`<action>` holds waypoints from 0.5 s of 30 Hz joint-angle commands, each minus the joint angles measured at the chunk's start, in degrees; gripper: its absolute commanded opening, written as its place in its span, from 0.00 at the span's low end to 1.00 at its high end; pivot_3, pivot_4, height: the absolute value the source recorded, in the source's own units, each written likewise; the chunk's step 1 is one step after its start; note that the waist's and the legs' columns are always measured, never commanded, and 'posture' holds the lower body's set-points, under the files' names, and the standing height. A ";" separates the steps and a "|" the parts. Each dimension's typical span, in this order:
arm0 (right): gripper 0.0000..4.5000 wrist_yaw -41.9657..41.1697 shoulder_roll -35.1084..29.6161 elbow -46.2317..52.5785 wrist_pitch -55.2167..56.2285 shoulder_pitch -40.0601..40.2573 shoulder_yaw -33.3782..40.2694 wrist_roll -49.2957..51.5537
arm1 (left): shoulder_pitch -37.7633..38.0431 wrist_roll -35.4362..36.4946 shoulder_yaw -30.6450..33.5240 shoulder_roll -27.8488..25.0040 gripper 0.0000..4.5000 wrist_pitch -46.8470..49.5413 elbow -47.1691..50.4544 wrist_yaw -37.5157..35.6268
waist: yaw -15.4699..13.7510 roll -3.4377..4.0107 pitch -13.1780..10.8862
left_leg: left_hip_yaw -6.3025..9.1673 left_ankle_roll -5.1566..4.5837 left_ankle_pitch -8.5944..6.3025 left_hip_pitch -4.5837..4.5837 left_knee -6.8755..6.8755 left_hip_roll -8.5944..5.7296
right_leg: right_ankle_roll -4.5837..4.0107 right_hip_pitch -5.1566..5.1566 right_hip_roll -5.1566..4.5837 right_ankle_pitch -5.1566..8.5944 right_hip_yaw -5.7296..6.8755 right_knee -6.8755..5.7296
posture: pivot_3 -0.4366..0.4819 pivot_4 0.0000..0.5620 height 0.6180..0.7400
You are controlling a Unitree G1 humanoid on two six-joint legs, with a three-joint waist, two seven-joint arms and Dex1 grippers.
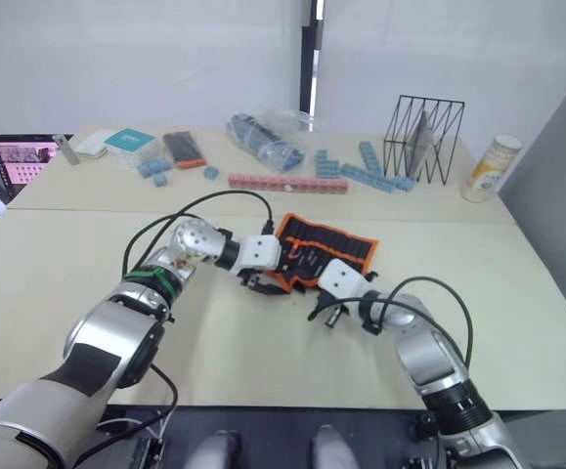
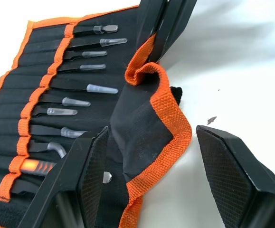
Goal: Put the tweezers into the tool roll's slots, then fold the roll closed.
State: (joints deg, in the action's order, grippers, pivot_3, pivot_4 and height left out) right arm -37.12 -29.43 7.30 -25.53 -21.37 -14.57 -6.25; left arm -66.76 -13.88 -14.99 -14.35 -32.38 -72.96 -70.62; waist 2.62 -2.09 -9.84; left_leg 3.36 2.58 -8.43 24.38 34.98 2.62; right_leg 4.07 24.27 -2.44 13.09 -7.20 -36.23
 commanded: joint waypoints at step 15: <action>0.00 -0.16 -0.30 -0.42 0.75 -1.32 0.28 -0.66 | 0.83 9.44 6.07 0.91 0.70 8.30 6.21 -13.00 | 0.16 0.00 0.00 | 0.01 0.00 0.00 -0.02 0.00 0.00 | 0.00 -0.01 0.00 0.00 0.00 -0.02 | 0.48 0.27 1.00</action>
State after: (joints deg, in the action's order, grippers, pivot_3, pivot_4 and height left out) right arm -37.23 -29.43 6.58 -25.52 -21.87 -14.73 -6.62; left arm -66.22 -4.61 -8.99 -13.04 -24.43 -68.26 -83.89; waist 2.78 -2.09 -9.84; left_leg 3.36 2.57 -8.43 24.36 34.98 2.63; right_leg 4.06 24.26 -2.44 13.09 -7.20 -36.25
